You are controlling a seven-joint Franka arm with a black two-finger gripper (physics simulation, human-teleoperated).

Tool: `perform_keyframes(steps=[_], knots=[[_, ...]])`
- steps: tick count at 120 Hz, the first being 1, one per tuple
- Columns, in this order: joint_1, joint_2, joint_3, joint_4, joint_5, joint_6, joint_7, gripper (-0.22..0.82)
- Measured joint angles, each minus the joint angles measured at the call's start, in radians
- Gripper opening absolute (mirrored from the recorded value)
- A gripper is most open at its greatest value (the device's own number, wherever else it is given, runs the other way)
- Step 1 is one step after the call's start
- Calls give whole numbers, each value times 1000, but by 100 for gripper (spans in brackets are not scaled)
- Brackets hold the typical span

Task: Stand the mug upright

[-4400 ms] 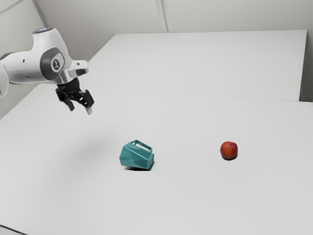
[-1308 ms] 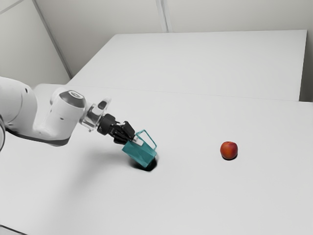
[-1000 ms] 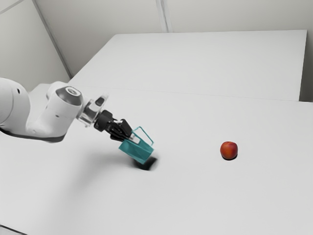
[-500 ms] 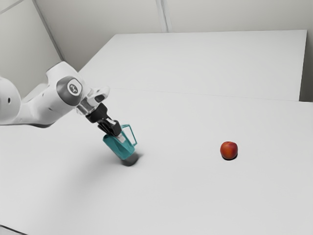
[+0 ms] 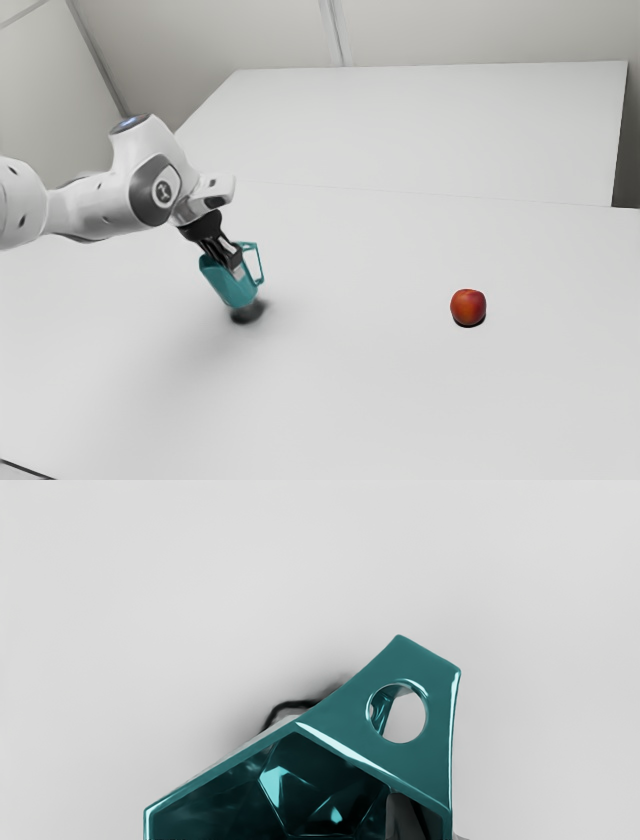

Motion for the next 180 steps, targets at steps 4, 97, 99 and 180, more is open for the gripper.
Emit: perform_keyframes(steps=[4, 97, 99, 180], knots=[[-2, 3, 0, 1, 8, 11, -2, -18], [23, 54, 0, -28, 153, 77, -40, -16], [23, 54, 0, -27, 157, 76, -41, -12], [1, -13, -1, 72, 226, 10, -80, 57]])
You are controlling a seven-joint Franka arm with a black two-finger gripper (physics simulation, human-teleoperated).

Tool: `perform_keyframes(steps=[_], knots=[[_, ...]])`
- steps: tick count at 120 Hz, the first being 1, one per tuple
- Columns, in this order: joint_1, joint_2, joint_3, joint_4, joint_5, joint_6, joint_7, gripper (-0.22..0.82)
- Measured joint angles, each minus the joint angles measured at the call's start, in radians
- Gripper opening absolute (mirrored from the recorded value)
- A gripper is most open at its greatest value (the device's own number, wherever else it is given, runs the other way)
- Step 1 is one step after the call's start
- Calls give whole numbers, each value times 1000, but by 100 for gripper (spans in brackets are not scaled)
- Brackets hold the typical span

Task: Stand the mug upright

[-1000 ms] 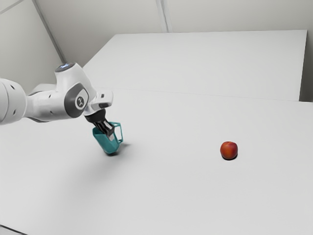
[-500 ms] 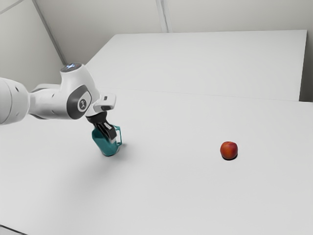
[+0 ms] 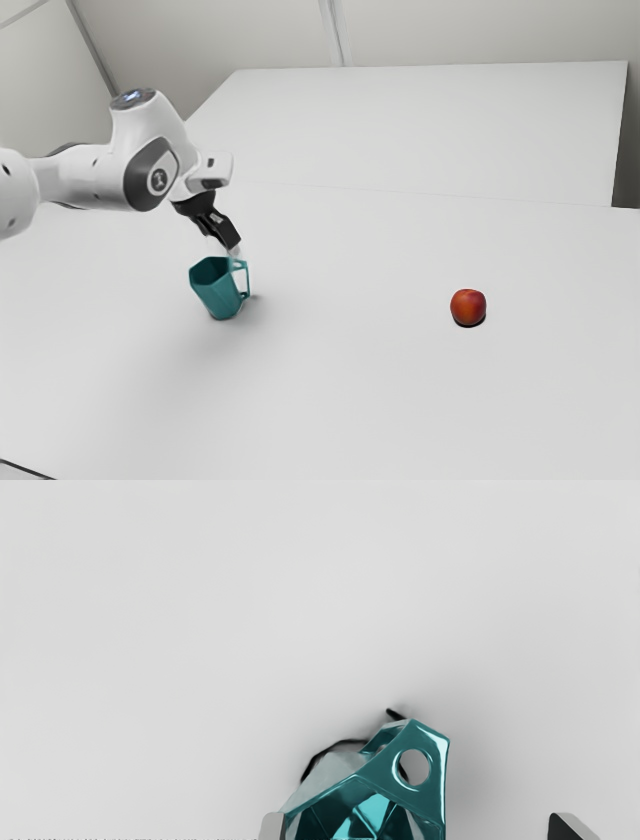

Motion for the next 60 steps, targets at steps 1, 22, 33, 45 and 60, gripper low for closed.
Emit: perform_keyframes(steps=[1, 22, 33, 45, 60], knots=[[0, -1, 0, 4, 0, -4, -2, 57], [-1, -23, 1, 86, 14, -94, -43, 59], [5, -24, 2, 164, 24, -171, -71, 60], [17, -17, 3, 266, 38, -263, -99, 60], [35, -15, 1, 375, 61, -371, -131, 60]])
